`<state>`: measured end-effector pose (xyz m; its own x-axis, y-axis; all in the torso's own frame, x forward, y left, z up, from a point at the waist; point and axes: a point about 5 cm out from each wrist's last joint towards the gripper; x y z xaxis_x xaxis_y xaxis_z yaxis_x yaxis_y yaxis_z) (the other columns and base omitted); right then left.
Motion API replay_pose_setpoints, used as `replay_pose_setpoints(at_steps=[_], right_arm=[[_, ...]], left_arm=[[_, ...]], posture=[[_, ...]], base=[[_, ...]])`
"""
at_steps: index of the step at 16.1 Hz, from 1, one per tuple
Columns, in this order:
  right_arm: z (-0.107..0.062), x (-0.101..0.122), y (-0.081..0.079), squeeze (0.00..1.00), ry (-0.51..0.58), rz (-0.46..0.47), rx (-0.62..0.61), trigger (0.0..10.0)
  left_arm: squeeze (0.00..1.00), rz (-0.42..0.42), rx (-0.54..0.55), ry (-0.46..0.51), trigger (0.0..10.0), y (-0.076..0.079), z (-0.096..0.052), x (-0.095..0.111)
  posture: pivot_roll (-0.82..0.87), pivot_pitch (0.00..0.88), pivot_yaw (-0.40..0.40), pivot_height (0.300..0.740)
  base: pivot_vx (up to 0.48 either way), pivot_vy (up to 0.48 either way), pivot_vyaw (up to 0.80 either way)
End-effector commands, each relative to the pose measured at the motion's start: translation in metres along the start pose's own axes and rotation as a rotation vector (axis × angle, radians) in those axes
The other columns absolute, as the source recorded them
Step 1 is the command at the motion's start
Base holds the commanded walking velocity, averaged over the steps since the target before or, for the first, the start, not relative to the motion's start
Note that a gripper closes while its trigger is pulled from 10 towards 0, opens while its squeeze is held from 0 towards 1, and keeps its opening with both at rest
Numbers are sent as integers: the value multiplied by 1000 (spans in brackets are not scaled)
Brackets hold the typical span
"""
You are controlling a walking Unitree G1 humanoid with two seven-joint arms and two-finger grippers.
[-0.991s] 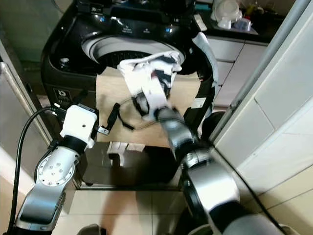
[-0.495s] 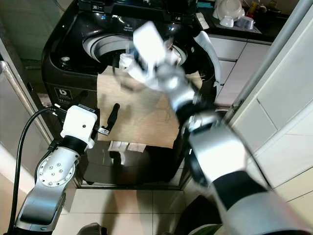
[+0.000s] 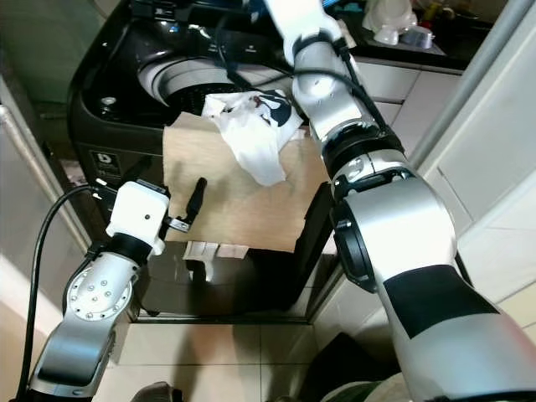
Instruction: Clothes washing
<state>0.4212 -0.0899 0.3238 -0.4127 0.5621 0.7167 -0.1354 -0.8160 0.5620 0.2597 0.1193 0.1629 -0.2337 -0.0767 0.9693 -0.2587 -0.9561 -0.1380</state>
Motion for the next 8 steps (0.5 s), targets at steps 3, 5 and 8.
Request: replay_pose_setpoints(at_steps=[3, 5, 8], right_arm=[[-18, -20, -16, 0, 54, 265, 63, 10000], [-35, -32, -41, 0, 86, 382, 184, 10000], [-65, -38, -66, 0, 174, 554, 376, 10000]], left_arm=[[0, 7, 6, -3, 10000, 1, 1, -2], [0, 4, 5, -4, 10000, 0, 1, -2], [0, 3, -17, 1, 10000, 1, 4, -1]], posture=[[101, 0, -119, 740], [83, 0, -106, 740], [63, 0, -90, 740]], base=[[0, 0, 0], [0, 0, 0], [0, 0, 0]])
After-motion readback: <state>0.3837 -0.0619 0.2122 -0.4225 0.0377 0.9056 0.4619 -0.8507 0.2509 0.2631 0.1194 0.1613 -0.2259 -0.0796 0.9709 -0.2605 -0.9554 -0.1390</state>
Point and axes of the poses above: a point about 5 cm out from each wrist's last joint towards the gripper, its own z axis pointing out of the wrist towards the gripper, its own x axis along the axis of the wrist's last joint, y = z × x, and after that the axes turned 14 degrees about -z, right-handed
